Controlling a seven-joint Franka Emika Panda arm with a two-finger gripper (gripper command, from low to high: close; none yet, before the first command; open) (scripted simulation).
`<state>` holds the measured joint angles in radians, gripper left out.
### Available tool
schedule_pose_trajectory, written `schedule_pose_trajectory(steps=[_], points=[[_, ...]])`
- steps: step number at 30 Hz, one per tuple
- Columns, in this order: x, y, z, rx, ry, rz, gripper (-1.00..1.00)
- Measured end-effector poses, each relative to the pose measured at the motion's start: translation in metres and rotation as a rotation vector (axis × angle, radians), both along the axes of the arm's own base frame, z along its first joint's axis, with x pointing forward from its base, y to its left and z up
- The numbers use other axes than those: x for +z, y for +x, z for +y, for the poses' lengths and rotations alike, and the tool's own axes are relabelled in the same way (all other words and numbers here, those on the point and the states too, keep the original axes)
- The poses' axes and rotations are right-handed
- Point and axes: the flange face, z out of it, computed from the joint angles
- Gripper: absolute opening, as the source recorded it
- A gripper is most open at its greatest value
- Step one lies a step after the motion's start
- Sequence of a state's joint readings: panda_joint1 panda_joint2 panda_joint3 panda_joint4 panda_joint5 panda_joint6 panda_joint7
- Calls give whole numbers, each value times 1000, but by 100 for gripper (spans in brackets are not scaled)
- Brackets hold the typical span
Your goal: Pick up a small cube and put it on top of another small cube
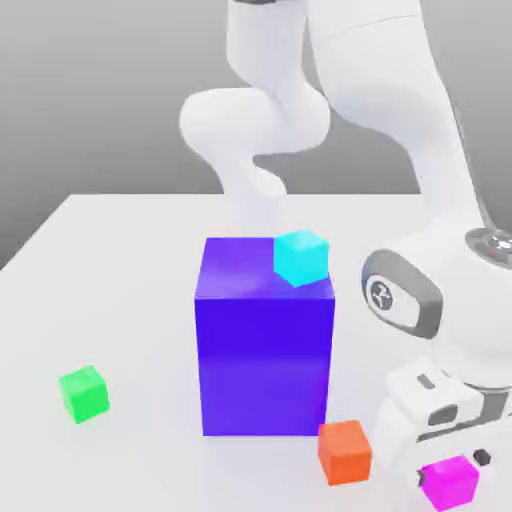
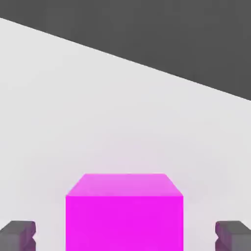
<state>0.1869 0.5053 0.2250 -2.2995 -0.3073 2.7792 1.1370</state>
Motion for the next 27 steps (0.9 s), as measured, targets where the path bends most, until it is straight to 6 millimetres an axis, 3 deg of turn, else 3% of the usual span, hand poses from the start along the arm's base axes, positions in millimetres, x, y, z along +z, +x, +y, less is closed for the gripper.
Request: schedule_pose_trajectory(steps=[5, 9, 14, 18, 22, 25, 27], points=[[0, 0, 0, 0, 0, -1, -100], [48, 0, 0, -2, 0, 0, -100], [68, 15, -122, -366, -36, 0, -100], [79, 1, -222, -692, -49, 0, -100], [91, -36, -321, -1052, -45, -1, -100], [97, -88, -412, -1399, -29, -1, -100], [87, -126, -462, -1629, -12, 0, -100]])
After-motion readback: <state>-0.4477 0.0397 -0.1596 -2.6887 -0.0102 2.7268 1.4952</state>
